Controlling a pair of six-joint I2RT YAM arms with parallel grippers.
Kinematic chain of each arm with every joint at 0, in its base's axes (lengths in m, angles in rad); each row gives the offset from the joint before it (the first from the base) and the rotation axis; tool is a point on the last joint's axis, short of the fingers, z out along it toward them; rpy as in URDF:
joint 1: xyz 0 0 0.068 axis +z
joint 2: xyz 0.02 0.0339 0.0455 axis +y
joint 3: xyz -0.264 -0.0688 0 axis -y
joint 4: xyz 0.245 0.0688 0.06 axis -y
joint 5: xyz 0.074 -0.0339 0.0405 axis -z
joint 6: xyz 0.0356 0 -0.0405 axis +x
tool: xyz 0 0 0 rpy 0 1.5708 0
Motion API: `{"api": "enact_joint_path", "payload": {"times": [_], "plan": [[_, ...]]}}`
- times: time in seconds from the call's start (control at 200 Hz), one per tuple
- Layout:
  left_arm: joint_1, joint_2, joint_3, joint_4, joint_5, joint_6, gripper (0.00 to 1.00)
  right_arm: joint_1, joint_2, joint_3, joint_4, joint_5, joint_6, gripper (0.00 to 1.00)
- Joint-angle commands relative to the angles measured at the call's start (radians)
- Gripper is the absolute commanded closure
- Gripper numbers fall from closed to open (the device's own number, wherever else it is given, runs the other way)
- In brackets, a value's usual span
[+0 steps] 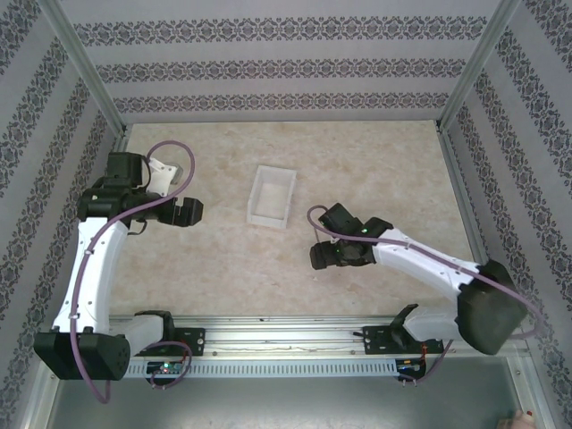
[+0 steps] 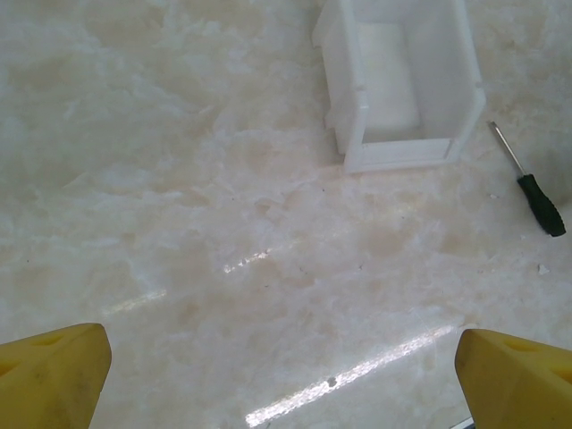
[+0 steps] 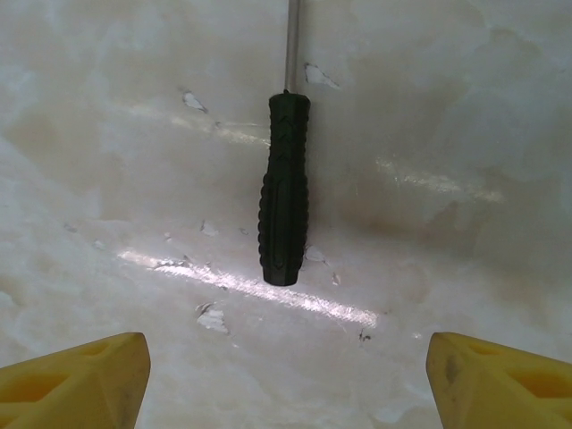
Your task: Put the screwdriver in the bin
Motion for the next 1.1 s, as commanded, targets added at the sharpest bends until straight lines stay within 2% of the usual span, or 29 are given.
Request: {"api": "enact_joint_path", "payload": {"times": [0.0, 0.075, 0.455, 0.715, 0.764, 0.994, 1.094], "plan": [[0.001, -0.009, -0.010, 0.027, -0.020, 0.034, 0.01, 0.012, 0.066, 0.025, 0.045, 0.022, -0.003, 0.24], [0.001, -0.010, -0.013, 0.029, -0.028, 0.042, 0.01, 0.015, 0.128, 0.055, 0.049, 0.014, -0.011, 0.30], [0.001, -0.019, -0.020, 0.041, -0.008, 0.066, 0.01, 0.041, 0.304, 0.134, 0.045, 0.138, 0.002, 0.34], [0.001, -0.035, -0.045, 0.051, -0.007, 0.085, 0.01, 0.041, 0.343, 0.142, 0.042, 0.173, 0.011, 0.37], [0.001, -0.035, -0.049, 0.051, -0.006, 0.086, 0.01, 0.039, 0.345, 0.136, 0.050, 0.171, 0.013, 0.41], [0.001, -0.033, -0.046, 0.056, -0.007, 0.086, 0.01, 0.036, 0.358, 0.115, 0.076, 0.161, 0.029, 0.46], [0.001, -0.030, -0.044, 0.057, -0.006, 0.084, 0.01, 0.034, 0.363, 0.102, 0.093, 0.146, 0.033, 0.51]]}}
